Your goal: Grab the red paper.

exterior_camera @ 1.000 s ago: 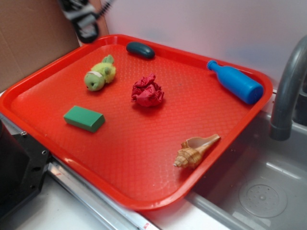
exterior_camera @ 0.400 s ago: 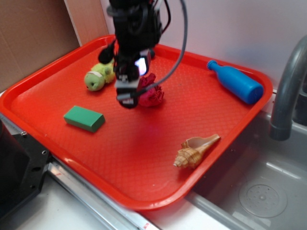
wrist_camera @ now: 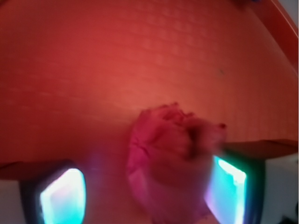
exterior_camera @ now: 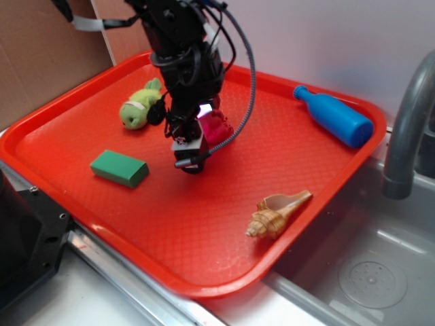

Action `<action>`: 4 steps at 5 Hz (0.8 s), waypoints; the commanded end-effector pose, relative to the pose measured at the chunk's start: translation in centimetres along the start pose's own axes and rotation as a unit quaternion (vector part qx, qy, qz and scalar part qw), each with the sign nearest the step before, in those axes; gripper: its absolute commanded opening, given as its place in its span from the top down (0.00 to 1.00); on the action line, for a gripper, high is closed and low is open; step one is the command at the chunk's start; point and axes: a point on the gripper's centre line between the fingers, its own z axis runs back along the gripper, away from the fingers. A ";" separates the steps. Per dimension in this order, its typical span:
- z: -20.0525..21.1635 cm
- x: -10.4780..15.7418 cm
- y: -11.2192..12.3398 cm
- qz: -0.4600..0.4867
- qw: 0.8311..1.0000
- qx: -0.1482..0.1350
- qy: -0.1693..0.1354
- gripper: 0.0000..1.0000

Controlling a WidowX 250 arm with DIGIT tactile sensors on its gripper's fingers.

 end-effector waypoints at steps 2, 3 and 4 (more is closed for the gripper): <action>1.5 -0.3 0.9 0.066 0.998 -0.013 0.007 1.00; 5.4 -0.5 1.0 0.105 0.994 -0.026 0.021 1.00; 11.0 -2.9 0.0 0.179 0.980 -0.037 0.073 1.00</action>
